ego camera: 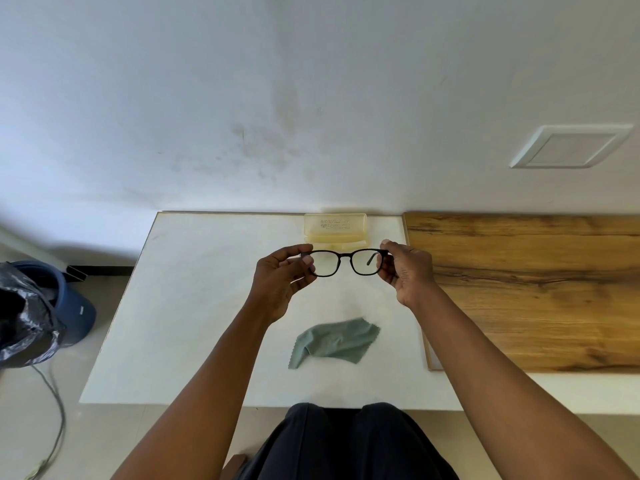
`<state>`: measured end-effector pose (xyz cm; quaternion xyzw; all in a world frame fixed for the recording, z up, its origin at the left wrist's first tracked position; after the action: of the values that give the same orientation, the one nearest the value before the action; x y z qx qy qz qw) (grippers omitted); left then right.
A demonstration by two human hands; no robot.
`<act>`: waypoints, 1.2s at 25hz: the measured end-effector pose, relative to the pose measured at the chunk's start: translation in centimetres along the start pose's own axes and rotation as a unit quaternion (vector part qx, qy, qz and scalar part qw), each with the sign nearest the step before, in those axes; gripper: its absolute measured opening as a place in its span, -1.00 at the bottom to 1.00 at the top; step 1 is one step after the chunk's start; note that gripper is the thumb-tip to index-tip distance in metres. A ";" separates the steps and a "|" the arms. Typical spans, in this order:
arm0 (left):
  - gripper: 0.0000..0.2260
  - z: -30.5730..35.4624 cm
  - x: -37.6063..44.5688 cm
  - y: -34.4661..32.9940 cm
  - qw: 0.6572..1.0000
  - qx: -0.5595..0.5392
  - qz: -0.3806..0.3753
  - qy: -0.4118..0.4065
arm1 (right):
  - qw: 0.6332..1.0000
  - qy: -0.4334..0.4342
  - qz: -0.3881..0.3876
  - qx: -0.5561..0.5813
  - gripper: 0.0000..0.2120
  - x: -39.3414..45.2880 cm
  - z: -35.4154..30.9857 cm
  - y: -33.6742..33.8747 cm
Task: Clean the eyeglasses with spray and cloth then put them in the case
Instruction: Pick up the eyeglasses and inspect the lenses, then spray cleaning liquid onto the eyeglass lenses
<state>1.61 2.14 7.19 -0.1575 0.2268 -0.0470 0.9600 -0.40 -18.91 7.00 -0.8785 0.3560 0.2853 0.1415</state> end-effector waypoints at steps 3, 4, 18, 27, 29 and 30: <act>-0.84 -0.1 0.3 0.1 1.000 -0.006 0.012 0.003 | 1.000 0.016 -0.008 -0.017 -0.93 0.0 0.2 0.1; -0.83 -0.1 0.4 0.1 1.000 -0.010 0.015 0.005 | 1.000 0.021 -0.007 -0.016 -0.92 -0.1 0.5 0.2; -0.83 -1.1 1.6 0.3 0.999 -0.022 0.030 0.031 | 0.928 0.093 0.215 -0.291 -0.65 1.4 8.2 6.2; -0.83 -1.2 1.7 0.0 0.998 -0.027 0.043 0.044 | 0.912 0.202 0.144 -0.327 -0.57 3.3 6.9 6.2; -0.83 -1.3 1.6 -0.1 0.997 -0.029 0.046 0.046 | 0.917 0.214 0.128 -0.312 -0.64 2.9 6.8 6.0; -0.83 -1.3 1.5 -0.1 0.997 -0.030 0.049 0.046 | 0.917 0.225 0.118 -0.309 -0.66 2.5 6.8 5.8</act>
<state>2.39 1.41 5.45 -0.1728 0.2795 -0.0006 0.9445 -5.76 -21.36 -0.19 -0.8712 0.3731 0.1910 -0.2556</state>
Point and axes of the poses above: each hand's wrist, its own x-axis towards the middle knuckle, its own y-axis out of the back of the hand, z = x × y, the point moved 1 cm from there along x, towards the middle knuckle, and after that the axes turned 5 degrees about z, right-handed, at the moved point
